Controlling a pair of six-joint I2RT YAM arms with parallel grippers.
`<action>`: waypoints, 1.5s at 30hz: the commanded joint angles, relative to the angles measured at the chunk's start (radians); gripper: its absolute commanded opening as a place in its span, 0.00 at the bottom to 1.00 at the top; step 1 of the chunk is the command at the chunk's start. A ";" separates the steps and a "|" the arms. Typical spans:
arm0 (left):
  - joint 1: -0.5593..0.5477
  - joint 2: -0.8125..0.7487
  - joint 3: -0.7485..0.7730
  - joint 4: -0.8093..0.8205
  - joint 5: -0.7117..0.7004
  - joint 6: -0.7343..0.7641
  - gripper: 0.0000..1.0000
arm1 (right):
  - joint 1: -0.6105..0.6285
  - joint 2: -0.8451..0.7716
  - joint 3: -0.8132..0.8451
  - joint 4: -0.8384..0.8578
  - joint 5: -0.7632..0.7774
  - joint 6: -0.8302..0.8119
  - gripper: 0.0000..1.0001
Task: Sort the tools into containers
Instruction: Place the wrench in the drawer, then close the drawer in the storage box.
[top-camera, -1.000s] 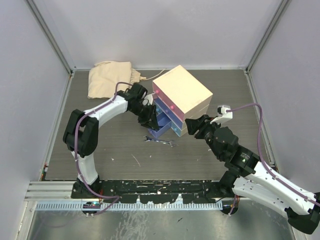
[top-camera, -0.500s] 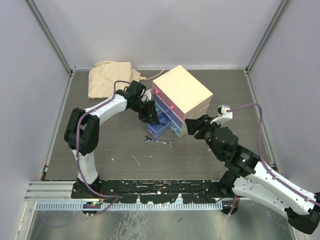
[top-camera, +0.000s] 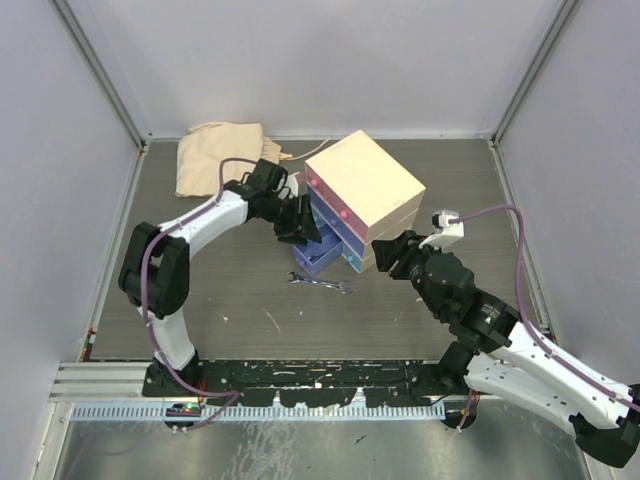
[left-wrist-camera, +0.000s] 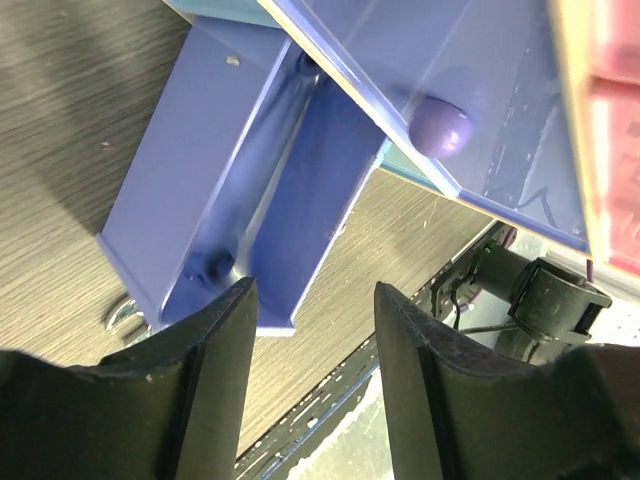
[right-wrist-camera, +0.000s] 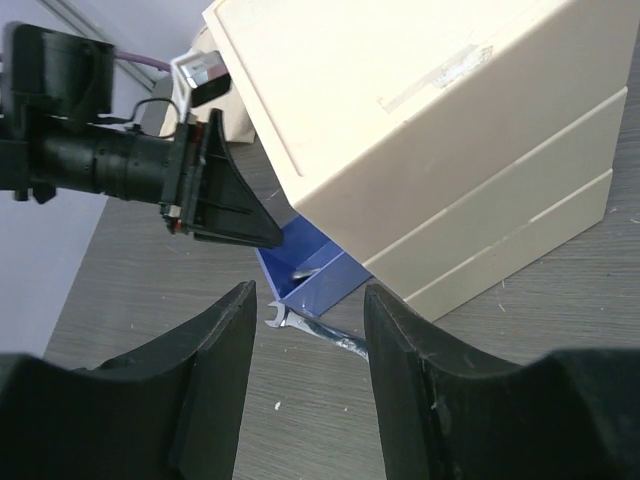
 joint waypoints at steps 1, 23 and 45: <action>0.028 -0.155 -0.021 0.014 -0.091 0.030 0.52 | -0.003 0.013 0.081 0.008 0.042 -0.050 0.53; 0.022 -0.498 -0.622 0.640 -0.241 -0.291 0.54 | -0.397 0.490 0.587 -0.106 -0.373 -0.353 0.58; -0.077 -0.516 -0.826 0.863 -0.438 -0.410 0.46 | -0.700 0.922 0.852 -0.089 -0.752 -0.380 0.60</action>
